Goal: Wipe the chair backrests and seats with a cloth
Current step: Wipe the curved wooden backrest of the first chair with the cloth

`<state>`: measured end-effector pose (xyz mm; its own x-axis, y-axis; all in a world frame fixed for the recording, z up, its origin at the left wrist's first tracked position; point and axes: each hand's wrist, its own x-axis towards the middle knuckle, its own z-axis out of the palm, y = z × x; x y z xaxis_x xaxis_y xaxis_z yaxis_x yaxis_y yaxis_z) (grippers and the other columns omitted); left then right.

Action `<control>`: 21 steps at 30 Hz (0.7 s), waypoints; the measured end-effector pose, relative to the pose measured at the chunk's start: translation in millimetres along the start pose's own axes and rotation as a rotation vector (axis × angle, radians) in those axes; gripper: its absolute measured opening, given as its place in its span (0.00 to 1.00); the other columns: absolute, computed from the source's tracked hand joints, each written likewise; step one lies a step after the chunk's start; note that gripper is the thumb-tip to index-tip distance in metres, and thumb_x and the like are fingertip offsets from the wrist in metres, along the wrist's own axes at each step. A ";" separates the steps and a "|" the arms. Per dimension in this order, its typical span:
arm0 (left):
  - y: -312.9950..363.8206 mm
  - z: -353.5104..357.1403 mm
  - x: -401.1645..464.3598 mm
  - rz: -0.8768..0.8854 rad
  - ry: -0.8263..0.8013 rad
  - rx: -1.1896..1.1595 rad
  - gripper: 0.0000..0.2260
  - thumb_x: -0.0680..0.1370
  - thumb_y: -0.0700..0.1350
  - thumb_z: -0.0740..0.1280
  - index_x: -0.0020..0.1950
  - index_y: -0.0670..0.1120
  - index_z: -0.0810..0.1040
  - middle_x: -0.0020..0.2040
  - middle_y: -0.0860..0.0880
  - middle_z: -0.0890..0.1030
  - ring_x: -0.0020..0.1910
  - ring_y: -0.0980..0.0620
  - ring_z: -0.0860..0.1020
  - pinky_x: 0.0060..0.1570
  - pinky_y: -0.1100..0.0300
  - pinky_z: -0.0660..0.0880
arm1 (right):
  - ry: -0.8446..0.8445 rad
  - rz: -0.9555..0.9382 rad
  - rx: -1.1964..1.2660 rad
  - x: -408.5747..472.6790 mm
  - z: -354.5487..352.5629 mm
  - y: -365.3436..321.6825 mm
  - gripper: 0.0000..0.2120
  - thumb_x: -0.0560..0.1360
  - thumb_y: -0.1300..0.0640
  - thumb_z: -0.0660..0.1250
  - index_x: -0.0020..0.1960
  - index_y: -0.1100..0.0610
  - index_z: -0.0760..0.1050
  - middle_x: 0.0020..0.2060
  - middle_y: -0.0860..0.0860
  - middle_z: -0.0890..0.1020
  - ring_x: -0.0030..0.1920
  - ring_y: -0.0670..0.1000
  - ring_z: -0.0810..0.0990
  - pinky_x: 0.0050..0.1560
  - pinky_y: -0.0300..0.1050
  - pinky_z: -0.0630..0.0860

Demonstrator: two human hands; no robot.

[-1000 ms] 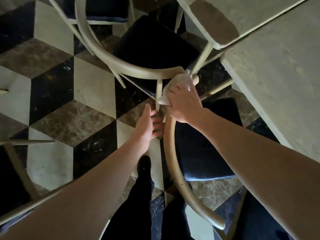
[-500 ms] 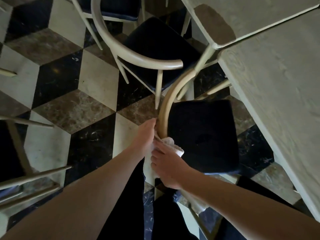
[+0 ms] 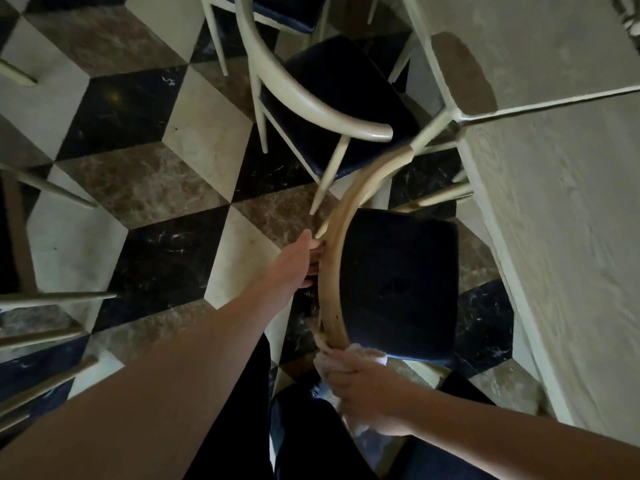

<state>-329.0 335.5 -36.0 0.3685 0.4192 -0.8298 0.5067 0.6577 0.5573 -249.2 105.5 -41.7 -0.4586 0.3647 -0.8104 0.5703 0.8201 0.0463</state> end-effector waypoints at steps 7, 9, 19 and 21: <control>16.0 -22.6 39.8 0.028 0.005 0.096 0.28 0.85 0.61 0.47 0.68 0.47 0.80 0.66 0.46 0.80 0.68 0.45 0.75 0.74 0.43 0.64 | 0.488 0.149 0.419 30.7 -29.2 110.1 0.19 0.72 0.42 0.71 0.59 0.49 0.81 0.62 0.47 0.80 0.72 0.55 0.68 0.80 0.66 0.42; 22.9 -21.5 50.0 0.132 0.124 0.021 0.22 0.84 0.56 0.50 0.56 0.48 0.81 0.54 0.47 0.82 0.56 0.45 0.78 0.63 0.42 0.73 | 0.592 0.315 0.489 35.3 -35.9 152.9 0.18 0.72 0.41 0.69 0.59 0.48 0.81 0.60 0.44 0.80 0.71 0.54 0.69 0.78 0.67 0.50; 50.1 -3.2 74.0 -0.080 0.022 -0.033 0.23 0.84 0.61 0.52 0.69 0.48 0.75 0.59 0.49 0.78 0.58 0.47 0.78 0.65 0.41 0.74 | 0.294 1.041 0.863 26.7 5.5 329.1 0.21 0.80 0.39 0.55 0.69 0.44 0.73 0.68 0.46 0.77 0.74 0.54 0.68 0.73 0.70 0.55; 48.1 -4.3 70.2 -0.078 -0.082 -0.068 0.22 0.84 0.61 0.52 0.65 0.51 0.77 0.58 0.48 0.81 0.57 0.47 0.80 0.62 0.43 0.76 | 0.274 1.117 0.876 24.3 9.7 338.2 0.20 0.81 0.42 0.54 0.67 0.46 0.73 0.66 0.47 0.78 0.72 0.54 0.69 0.71 0.68 0.58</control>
<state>-282.1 399.2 -67.6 0.3937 0.3143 -0.8638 0.4831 0.7287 0.4854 -60.8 387.5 -51.3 0.4411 0.7759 -0.4510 0.8915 -0.4365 0.1210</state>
